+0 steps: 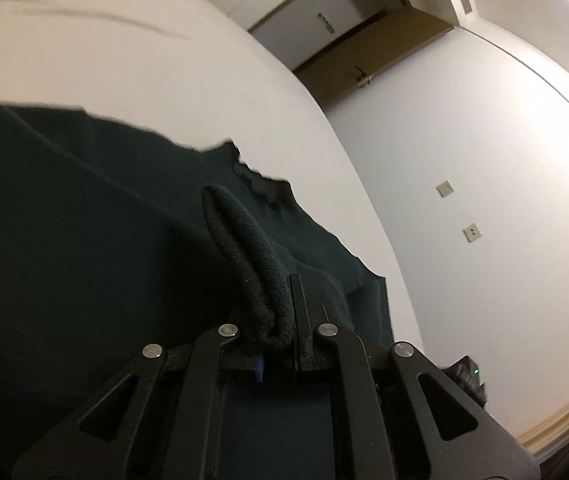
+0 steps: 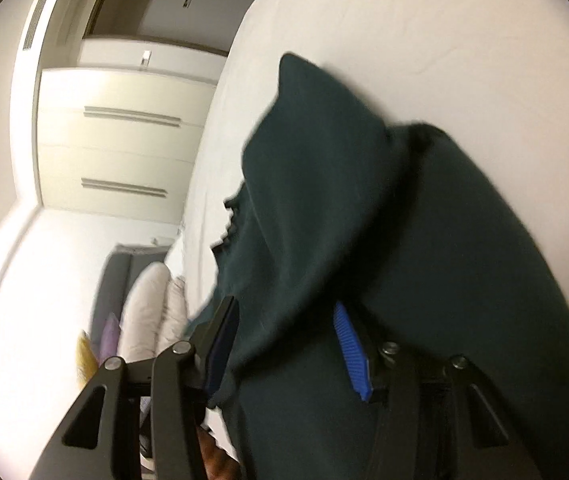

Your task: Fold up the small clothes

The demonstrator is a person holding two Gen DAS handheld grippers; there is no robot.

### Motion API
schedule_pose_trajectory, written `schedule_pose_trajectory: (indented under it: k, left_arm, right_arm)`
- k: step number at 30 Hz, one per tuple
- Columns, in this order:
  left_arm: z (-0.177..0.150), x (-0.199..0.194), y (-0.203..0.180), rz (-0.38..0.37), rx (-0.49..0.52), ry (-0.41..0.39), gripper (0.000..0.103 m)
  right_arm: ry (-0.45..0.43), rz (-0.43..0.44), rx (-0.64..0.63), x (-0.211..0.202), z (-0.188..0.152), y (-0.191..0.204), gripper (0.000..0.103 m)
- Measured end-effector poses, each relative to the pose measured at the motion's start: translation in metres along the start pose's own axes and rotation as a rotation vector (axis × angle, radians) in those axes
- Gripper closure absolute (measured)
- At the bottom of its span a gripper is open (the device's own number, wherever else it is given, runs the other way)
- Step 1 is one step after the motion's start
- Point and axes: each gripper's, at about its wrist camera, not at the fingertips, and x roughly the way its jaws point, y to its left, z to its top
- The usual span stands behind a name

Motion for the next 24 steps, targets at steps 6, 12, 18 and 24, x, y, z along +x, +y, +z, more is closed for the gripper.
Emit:
schedule_pose_trajectory:
  k: [6,12,18,24]
  left_arm:
    - [-0.006,-0.012,-0.014,0.015,0.095,-0.01,0.095]
    - [-0.014,-0.013,-0.01,0.03,0.087,-0.013,0.095]
    - [-0.026,-0.006,-0.017,0.081,0.16,0.022,0.095]
    - [-0.027,0.0,-0.017,0.12,0.165,0.069,0.095]
  right_arm:
    - [-0.073,0.104,0.099,0.019,0.031,-0.001,0.045]
    - [-0.201,0.222,0.137,0.01,0.063,-0.007,0.042]
    - [-0.209,0.293,0.147,0.027,0.083,-0.018,0.042]
    - [-0.088,0.25,0.069,0.043,0.047,0.005,0.038]
